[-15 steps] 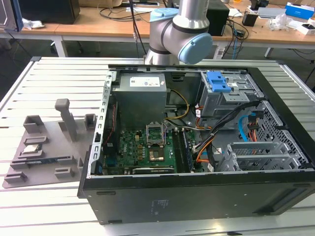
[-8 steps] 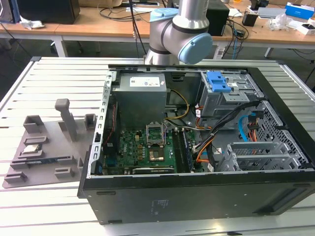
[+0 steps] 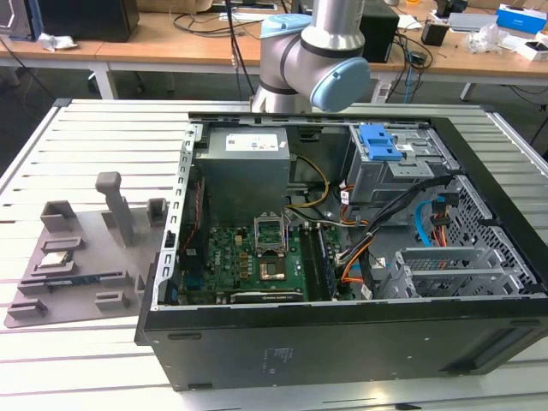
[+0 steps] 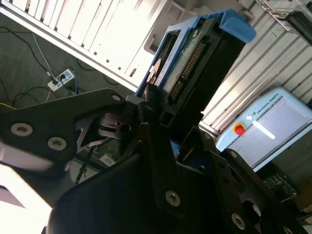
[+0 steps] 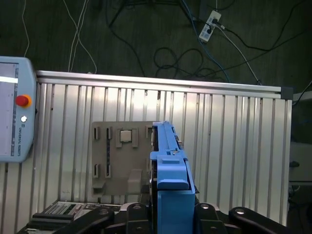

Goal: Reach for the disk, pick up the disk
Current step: 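Pick up the disk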

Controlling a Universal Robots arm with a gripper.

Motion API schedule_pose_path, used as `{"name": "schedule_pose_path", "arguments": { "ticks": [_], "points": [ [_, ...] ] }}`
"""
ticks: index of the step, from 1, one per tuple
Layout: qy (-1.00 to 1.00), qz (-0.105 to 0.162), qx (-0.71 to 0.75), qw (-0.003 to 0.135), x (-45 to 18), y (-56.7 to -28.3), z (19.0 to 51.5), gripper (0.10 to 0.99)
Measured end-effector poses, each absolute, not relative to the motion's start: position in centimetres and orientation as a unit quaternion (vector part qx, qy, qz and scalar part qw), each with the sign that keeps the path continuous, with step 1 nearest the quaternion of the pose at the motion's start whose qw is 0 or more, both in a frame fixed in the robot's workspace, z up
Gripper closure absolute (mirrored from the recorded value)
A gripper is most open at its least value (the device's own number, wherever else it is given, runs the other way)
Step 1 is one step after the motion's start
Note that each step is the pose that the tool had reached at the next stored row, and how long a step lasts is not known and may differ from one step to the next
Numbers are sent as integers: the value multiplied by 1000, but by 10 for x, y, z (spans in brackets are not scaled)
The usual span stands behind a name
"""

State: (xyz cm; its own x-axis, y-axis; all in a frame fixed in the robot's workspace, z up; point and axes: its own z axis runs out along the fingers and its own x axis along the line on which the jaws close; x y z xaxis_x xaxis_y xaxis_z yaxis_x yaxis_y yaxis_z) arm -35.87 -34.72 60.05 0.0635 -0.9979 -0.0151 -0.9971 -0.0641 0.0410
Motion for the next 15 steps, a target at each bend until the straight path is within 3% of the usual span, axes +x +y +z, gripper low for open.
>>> {"name": "schedule_pose_path", "arguments": {
  "ticks": [15],
  "points": [
    [-684,-15,729,15,-266,-343,601,722]
  ]
}}
